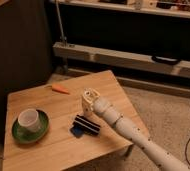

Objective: Stand the bottle upright

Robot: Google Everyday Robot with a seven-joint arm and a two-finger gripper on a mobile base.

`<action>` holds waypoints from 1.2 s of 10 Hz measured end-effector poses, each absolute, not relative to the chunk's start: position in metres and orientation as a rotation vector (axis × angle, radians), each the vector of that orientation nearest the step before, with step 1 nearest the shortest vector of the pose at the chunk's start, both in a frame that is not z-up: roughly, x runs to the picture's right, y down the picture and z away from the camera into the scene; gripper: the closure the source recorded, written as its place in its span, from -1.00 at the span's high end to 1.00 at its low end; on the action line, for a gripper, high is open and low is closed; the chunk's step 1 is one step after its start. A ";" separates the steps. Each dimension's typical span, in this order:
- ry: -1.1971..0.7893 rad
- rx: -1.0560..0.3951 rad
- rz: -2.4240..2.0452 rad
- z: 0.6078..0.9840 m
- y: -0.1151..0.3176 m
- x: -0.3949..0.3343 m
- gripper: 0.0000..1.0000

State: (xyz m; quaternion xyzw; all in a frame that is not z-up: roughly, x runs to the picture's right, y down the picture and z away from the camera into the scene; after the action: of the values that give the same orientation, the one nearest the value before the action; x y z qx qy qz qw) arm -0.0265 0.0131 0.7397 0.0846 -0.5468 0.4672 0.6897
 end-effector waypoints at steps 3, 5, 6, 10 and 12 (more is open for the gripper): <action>-1.215 0.190 1.049 0.743 0.013 -0.025 0.37; -1.213 0.190 1.057 0.746 0.013 -0.024 0.60; -1.210 0.190 1.058 0.747 0.014 -0.024 0.60; -1.192 0.188 1.047 0.748 0.014 -0.023 0.60; -1.182 0.183 1.035 0.746 0.015 -0.023 0.60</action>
State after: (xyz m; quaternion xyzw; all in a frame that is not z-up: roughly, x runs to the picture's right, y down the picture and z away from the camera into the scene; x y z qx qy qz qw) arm -0.0233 0.0150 0.7456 0.0821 -0.5313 0.4652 0.7032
